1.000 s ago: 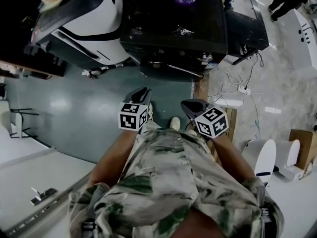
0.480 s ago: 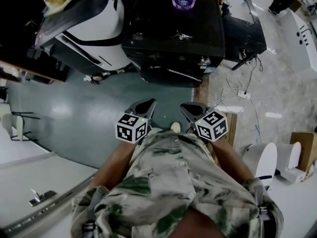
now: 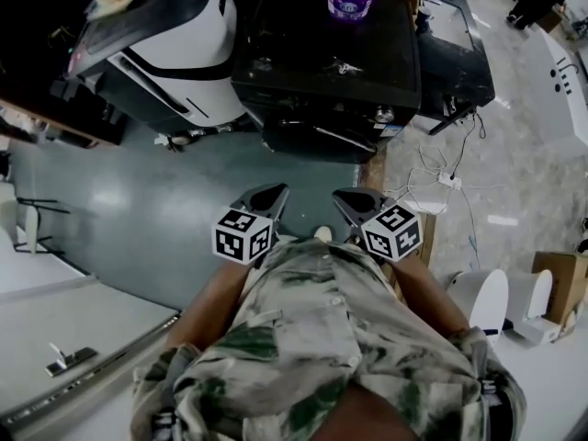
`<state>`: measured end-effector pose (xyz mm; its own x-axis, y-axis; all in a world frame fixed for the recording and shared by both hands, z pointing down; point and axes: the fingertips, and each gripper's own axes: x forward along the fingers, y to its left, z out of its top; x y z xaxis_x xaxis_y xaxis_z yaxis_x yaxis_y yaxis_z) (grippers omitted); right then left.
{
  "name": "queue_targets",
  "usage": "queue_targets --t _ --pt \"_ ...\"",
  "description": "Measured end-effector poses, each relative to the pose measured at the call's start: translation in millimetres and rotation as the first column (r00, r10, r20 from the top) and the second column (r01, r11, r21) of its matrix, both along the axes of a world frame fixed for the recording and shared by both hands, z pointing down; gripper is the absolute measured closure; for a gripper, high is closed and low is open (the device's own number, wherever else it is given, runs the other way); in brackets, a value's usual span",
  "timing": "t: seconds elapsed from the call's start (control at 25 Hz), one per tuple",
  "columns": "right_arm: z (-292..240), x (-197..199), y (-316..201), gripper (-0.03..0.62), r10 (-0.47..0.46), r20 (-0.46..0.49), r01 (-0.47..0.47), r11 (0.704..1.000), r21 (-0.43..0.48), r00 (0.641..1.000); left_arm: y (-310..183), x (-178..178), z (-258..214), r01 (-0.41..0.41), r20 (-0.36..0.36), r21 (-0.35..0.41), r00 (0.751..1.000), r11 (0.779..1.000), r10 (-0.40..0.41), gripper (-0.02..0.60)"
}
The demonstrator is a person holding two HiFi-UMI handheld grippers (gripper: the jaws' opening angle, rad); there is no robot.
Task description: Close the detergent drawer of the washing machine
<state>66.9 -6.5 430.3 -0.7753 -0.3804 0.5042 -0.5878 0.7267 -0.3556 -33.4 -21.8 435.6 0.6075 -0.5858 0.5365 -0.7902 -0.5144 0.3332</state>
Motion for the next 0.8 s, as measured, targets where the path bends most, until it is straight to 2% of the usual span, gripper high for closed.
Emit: queue_targets --t 0.8 --pt "4.4 10.0 -2.7 0.574 -0.01 -0.013 0.011 1.0 0.004 1.0 -2.2 9.7 8.1 -0.024 0.008 -0.021 1.0 0.999 0.024 0.555"
